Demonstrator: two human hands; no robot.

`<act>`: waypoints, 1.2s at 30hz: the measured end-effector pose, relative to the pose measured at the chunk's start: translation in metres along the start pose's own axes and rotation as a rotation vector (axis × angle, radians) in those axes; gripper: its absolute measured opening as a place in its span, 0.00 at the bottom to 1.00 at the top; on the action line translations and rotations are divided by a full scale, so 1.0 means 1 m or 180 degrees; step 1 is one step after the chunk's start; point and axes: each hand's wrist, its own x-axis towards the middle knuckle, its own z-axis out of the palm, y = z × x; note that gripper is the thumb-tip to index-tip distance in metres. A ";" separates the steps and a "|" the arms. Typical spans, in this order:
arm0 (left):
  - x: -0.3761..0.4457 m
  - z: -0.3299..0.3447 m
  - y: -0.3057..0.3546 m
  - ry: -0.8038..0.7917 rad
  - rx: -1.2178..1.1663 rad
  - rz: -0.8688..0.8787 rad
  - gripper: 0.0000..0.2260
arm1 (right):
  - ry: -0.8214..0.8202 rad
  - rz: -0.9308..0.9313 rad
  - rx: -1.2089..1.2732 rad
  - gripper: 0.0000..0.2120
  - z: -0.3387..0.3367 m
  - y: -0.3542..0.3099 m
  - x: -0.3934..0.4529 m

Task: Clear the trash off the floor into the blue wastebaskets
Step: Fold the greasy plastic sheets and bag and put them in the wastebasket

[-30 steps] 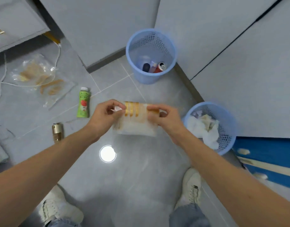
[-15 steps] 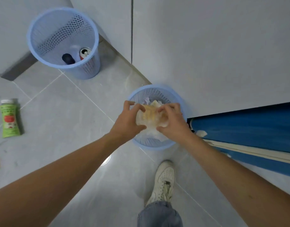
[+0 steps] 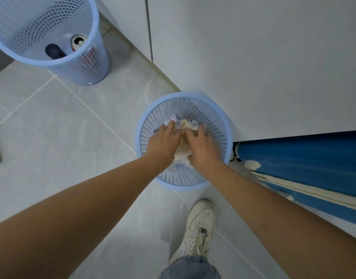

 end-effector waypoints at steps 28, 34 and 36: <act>-0.056 -0.046 -0.004 0.0365 -0.0482 0.0267 0.20 | 0.0388 0.0028 0.0034 0.17 -0.054 -0.047 -0.039; -0.097 -0.081 -0.043 0.1060 -0.0962 0.0529 0.24 | 0.0719 -0.0152 0.0296 0.27 -0.106 -0.081 -0.059; -0.118 -0.095 -0.061 0.1065 -0.1084 0.0571 0.21 | 0.0881 -0.0222 0.0230 0.24 -0.122 -0.100 -0.067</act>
